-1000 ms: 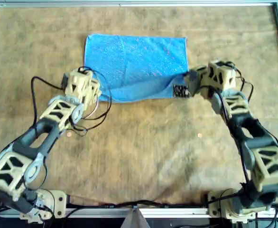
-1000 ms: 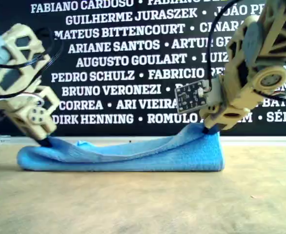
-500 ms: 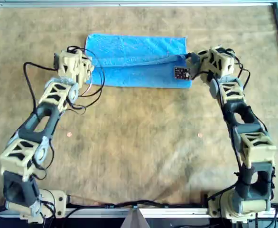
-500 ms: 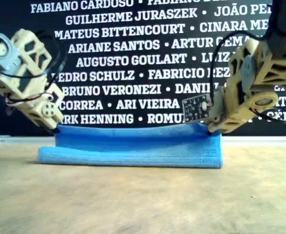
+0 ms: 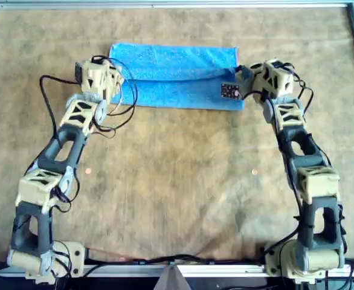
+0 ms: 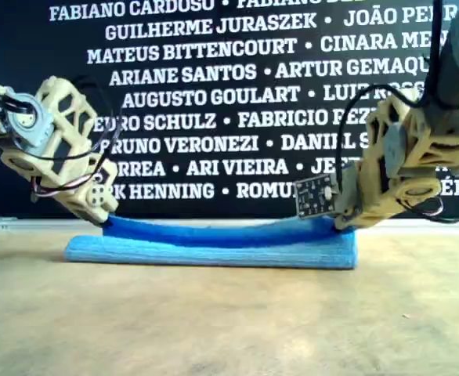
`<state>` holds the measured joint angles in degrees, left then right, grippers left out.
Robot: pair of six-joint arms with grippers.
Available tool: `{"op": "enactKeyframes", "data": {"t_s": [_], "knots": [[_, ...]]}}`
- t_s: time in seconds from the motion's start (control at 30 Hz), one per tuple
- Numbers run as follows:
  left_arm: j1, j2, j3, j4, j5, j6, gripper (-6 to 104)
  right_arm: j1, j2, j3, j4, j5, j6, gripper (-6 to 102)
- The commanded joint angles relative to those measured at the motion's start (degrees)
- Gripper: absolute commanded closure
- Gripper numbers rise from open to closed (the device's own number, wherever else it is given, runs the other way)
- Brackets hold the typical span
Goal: Fold a cloth
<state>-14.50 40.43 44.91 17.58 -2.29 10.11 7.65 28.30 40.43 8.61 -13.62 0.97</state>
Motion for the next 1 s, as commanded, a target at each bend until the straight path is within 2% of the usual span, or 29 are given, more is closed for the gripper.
{"op": "enactKeyframes", "data": {"t_s": [0.0,0.4,0.43,0.53,0.6,0.77,0.83,0.87,0.93,0.97], "knots": [[2.11,0.0,-7.38,-1.49,-0.18,0.44,98,-0.7,0.0,-7.47,-3.08,-0.35,-0.35,97],[2.64,-9.32,-17.67,-1.49,-0.18,0.09,97,-0.7,-6.77,-17.4,-3.08,-0.35,-0.35,97],[2.64,-10.02,-18.54,-1.49,0.44,0.09,96,-0.7,-7.03,-17.75,-3.08,-0.35,-0.18,96],[2.37,-11.87,-20.65,-1.49,0.62,0.35,80,-0.7,-7.38,-18.28,-3.08,-0.35,0.44,84],[2.11,-12.13,-21.09,-1.49,-0.26,0.35,64,-0.53,-7.38,-18.28,-3.08,-0.35,-0.26,68],[2.55,-12.3,-21.09,-1.49,0.62,0.35,32,-0.79,-7.29,-18.28,-3.08,-0.35,-0.35,35],[2.72,-12.13,-21.27,-1.49,-0.26,0.35,23,-0.88,-6.68,-18.28,-3.08,-0.35,-0.35,26],[2.72,-11.78,-21.45,-1.58,-0.26,-0.35,19,-0.79,-6.24,-18.28,-3.08,-0.44,-0.35,23],[2.72,-11.34,-22.15,-1.58,-0.26,0.35,11,-0.53,-5.63,-18.28,-3.08,-1.14,0.18,18],[2.72,-11.34,-22.41,-1.58,0.0,0.35,6,-0.53,-5.54,-18.37,-3.08,-1.14,-0.18,17]]}}
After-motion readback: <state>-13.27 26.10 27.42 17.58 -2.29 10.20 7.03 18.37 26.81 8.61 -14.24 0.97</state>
